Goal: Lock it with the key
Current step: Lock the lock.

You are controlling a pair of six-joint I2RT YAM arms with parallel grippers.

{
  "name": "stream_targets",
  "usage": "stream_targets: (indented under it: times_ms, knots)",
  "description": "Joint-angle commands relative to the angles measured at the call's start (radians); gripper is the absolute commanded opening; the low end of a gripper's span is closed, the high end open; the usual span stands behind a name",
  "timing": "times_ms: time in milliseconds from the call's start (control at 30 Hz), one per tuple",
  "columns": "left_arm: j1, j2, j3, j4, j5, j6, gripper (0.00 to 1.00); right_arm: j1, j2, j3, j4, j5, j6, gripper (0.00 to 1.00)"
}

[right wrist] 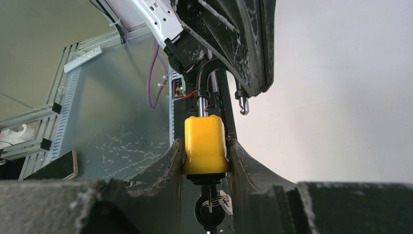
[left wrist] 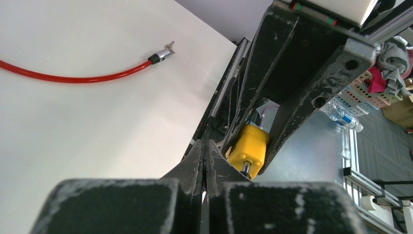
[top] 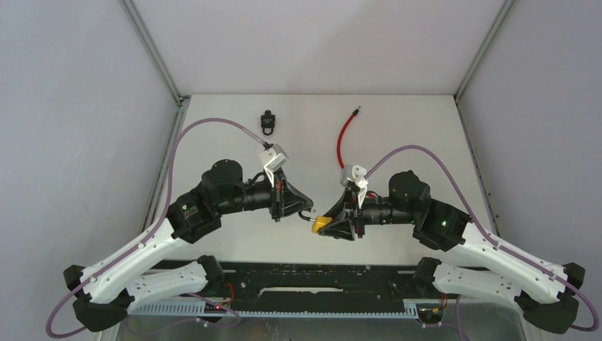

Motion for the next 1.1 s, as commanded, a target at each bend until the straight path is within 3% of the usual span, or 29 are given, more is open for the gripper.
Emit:
stream_targets:
  times_ms: [0,367,500,667,767,900,1067]
  knots:
    - [0.0,0.0,-0.049,0.033,0.046,0.006,0.05,0.005,-0.037,0.058,0.088,0.022,-0.016,0.0]
    - [0.0,0.003,-0.065,0.027,0.043,0.013,0.05,0.005,-0.048,0.058,0.08,0.054,-0.025,0.0]
    - [-0.001,-0.036,-0.05,-0.014,-0.056,0.032,0.18,0.005,-0.053,0.058,0.073,0.058,-0.033,0.0]
    - [0.0,-0.143,-0.066,-0.01,-0.26,0.031,0.54,0.004,-0.066,0.058,0.049,0.067,-0.046,0.0]
    - [0.001,-0.215,-0.091,0.025,-0.302,0.036,0.6,0.004,-0.07,0.058,0.042,0.071,-0.047,0.0]
    - [0.001,-0.289,-0.134,0.092,-0.256,0.062,0.65,0.002,-0.072,0.058,0.048,0.054,-0.046,0.0]
    - [0.0,-0.345,-0.209,0.217,-0.046,0.148,0.75,-0.004,-0.058,0.076,0.056,-0.022,-0.023,0.0]
